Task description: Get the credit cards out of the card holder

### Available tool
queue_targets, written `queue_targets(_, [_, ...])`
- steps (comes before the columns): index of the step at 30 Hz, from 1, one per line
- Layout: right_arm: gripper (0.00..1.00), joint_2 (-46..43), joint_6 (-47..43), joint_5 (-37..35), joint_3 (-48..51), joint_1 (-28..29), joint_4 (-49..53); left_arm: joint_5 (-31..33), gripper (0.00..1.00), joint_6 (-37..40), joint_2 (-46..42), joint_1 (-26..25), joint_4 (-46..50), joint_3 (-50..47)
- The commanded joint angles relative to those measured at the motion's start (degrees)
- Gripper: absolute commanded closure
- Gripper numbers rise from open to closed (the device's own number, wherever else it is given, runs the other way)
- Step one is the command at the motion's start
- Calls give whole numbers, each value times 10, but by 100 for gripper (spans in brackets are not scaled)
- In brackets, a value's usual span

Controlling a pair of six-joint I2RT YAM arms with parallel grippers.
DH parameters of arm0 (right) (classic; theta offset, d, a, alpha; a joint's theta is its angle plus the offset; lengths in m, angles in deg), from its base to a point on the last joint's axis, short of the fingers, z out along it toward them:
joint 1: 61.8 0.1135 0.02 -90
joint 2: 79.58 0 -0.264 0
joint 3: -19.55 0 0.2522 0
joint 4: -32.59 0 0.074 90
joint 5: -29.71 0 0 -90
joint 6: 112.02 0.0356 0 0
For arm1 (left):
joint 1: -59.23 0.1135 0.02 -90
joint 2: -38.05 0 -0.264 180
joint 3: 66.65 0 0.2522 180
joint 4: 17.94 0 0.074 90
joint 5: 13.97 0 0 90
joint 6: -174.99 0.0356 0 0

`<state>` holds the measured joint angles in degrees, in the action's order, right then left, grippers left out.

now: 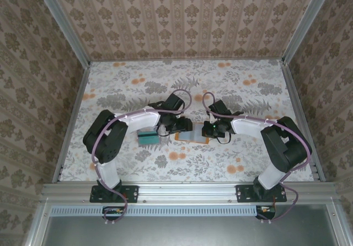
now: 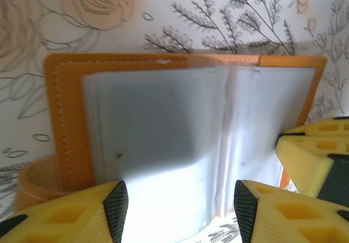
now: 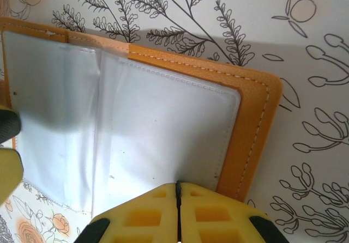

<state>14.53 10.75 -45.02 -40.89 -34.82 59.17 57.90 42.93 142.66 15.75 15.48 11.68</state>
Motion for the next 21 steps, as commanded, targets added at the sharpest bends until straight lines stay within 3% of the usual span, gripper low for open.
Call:
queue_targets(1, [90,26,-5,-24,9,-3,37,22,42,-10,-13,2,9,-8])
queue_targets(11, [90,32,-5,-24,9,-3,37,49,42,-17,-37,6,-2,-25])
queue_targets(21, [90,34,-6,-23,7,-3,38,24,43,-14,-21,6,-10,-20])
